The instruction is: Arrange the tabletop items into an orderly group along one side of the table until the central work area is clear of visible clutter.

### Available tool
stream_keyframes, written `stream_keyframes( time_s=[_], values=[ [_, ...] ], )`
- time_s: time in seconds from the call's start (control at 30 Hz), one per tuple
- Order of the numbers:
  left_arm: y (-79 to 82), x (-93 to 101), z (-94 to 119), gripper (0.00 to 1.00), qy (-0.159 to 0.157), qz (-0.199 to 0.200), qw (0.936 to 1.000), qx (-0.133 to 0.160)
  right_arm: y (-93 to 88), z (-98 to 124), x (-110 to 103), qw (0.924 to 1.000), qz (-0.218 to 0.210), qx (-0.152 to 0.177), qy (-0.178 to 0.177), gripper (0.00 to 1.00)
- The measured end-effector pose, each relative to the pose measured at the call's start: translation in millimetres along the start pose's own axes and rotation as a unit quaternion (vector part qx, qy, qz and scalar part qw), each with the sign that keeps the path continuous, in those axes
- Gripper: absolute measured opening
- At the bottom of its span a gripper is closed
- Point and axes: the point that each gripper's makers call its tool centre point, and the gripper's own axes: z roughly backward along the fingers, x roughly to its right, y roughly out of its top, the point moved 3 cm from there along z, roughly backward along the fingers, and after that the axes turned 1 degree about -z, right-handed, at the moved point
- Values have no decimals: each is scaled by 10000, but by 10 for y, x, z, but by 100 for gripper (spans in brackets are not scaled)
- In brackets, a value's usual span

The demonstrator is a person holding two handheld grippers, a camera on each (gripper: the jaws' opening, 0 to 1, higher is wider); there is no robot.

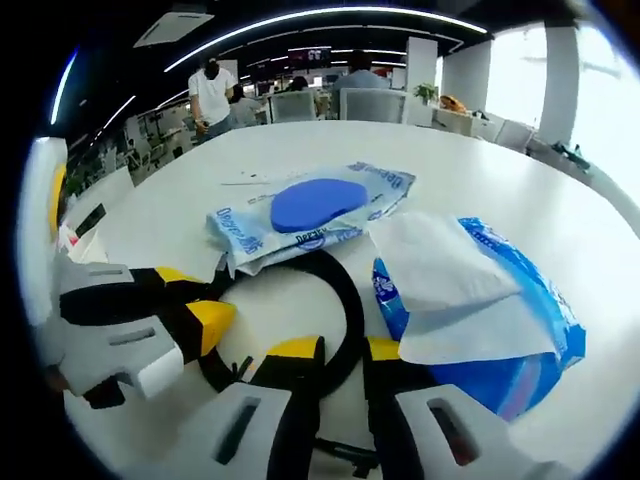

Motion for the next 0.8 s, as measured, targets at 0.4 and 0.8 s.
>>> stream_keyframes(
  time_s=[0.4, 0.8],
  values=[
    [-101, -53, 105, 9, 36, 851, 9964, 3, 13, 4, 67, 9972, -717, 158, 148, 7],
    [-210, -68, 264, 8, -32, 879, 9959, -191, -24, 55, 13, 9974, -669, 59, 250, 5]
  ],
)
